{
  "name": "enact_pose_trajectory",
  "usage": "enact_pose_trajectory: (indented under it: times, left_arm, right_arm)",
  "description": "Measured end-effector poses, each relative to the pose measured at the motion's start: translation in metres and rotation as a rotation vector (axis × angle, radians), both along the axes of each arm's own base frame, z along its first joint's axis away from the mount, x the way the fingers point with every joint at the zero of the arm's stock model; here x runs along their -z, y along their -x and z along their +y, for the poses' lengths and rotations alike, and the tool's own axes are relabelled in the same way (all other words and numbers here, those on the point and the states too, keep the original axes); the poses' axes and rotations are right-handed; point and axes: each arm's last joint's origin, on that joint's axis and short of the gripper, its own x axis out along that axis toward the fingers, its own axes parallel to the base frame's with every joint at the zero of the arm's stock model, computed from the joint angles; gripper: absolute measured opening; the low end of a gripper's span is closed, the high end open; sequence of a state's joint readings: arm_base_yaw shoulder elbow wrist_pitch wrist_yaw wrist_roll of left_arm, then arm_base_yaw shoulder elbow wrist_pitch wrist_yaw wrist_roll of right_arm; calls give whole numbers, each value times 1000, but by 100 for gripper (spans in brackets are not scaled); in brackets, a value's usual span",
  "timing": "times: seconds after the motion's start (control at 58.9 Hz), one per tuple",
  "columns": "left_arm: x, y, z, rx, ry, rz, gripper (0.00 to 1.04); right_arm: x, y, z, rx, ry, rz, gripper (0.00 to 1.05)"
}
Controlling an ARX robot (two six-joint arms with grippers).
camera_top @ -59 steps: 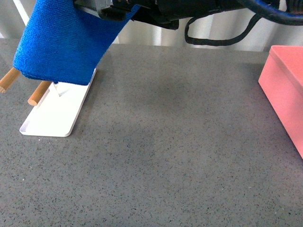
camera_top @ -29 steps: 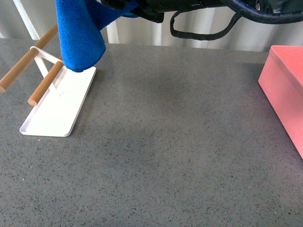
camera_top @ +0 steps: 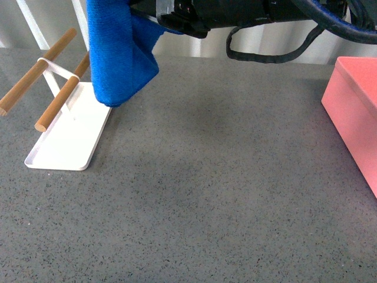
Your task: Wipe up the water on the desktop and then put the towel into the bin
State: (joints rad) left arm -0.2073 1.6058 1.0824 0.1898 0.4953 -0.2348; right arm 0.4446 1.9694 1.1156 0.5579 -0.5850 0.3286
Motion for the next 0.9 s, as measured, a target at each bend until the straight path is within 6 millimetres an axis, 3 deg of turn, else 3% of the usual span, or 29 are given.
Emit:
enact_pose_trajectory:
  times: [0.323, 0.424, 0.526, 0.645, 0.764, 0.9]
  left_arm:
    - [0, 0, -1, -14, -12, -12, 78]
    - [10, 9, 4, -371, -155, -277, 63]
    - [22, 31, 19, -589, -217, -376, 48]
    - [30, 55, 35, -652, -234, -415, 32]
    - [47, 86, 51, -660, -254, -412, 7]
    - [60, 107, 58, -644, -264, -404, 4]
  right_arm:
    - [1, 1, -10, 18, 11, 11, 4]
    - [-3, 2, -13, 23, 9, 4, 4]
    - [-4, 3, -15, 25, 13, 5, 4]
    - [-3, 4, -19, 32, 22, 9, 4]
    - [0, 5, -22, 35, 33, 13, 4]
    - [0, 7, -24, 37, 40, 16, 4]
